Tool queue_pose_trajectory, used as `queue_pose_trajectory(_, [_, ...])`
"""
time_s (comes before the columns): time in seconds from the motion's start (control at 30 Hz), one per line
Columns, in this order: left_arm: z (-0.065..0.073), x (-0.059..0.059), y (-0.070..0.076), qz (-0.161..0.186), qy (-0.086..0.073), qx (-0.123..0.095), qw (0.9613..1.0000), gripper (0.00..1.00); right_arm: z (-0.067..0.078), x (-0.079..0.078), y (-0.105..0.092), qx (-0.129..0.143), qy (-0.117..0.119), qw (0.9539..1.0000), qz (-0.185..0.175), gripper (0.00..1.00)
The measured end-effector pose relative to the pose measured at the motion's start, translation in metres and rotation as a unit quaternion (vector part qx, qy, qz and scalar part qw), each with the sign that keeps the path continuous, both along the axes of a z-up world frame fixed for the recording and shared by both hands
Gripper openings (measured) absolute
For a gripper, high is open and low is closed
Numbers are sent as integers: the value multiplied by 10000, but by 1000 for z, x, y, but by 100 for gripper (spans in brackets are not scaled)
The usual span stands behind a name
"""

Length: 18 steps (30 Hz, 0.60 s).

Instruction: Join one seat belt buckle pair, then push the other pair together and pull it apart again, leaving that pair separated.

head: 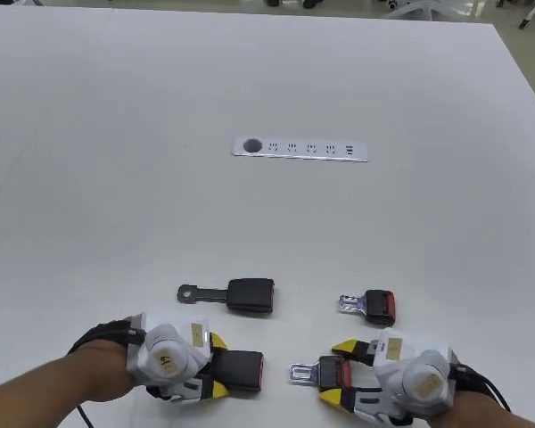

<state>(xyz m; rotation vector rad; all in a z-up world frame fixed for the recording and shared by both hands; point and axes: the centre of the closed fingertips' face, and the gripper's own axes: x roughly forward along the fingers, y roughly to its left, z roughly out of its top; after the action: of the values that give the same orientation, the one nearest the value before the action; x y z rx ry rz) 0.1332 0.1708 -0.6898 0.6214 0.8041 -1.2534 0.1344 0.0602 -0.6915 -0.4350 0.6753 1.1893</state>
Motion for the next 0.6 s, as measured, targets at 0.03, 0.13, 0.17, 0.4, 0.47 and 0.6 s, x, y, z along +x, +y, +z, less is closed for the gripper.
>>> queue_pose_trajectory(0.03, [0, 0, 0, 5, 5, 3, 10000, 34, 0, 0, 1, 15, 9, 10000, 9, 38])
queue_pose_trajectory(0.13, [-1, 0, 1, 12, 9, 9, 10000, 34, 3, -1, 8, 57, 10, 10000, 22, 38])
queue_pose_trajectory(0.17, [-1, 0, 1, 15, 10, 6, 10000, 34, 3, -1, 8, 66, 14, 10000, 29, 38])
queue_pose_trajectory(0.4, [-1, 0, 1, 26, 17, 17, 10000, 34, 6, 0, 16, 152, 37, 9999, 1, 38])
queue_pose_trajectory(0.47, [0, 0, 0, 27, 18, 29, 10000, 34, 9, 0, 18, 180, 38, 9998, -7, 38])
queue_pose_trajectory(0.6, [0, 0, 0, 55, 31, 42, 10000, 34, 16, 1, 20, 226, 66, 9997, 7, 38])
